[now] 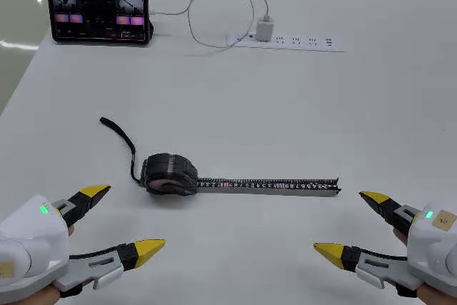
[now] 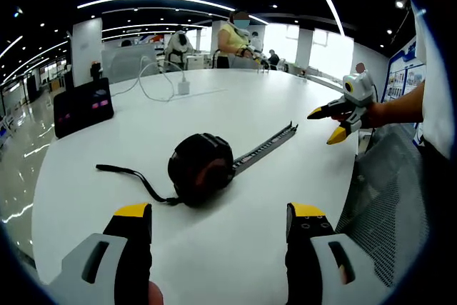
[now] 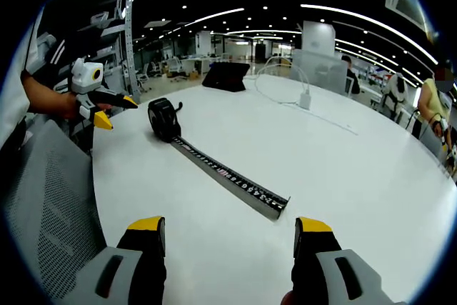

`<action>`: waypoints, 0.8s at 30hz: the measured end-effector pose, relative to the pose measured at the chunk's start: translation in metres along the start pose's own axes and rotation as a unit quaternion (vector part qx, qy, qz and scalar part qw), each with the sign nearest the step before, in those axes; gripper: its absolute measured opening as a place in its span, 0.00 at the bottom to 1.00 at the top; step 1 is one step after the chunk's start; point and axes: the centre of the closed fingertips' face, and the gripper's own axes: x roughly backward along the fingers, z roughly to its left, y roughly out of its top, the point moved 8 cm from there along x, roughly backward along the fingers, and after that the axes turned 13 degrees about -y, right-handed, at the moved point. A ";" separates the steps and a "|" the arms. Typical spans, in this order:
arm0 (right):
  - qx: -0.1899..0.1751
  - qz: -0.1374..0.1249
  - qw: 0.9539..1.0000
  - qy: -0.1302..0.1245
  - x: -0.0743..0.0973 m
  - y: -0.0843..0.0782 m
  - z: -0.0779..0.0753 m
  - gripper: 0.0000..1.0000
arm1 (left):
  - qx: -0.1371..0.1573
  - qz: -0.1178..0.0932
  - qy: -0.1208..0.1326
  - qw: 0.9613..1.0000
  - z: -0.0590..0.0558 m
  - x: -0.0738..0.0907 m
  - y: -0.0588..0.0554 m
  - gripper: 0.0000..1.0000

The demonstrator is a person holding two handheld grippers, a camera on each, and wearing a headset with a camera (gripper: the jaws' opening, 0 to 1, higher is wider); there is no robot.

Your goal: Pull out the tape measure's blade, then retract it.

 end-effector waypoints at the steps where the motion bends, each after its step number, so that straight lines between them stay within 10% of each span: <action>1: 0.000 0.000 1.000 0.000 0.000 0.000 0.000 0.71 | 0.000 0.000 0.000 1.000 0.000 0.000 0.000 0.74; 24: 0.003 0.003 1.000 0.006 0.000 -0.001 0.003 0.72 | 0.005 -0.003 0.001 1.000 0.000 0.002 -0.003 0.74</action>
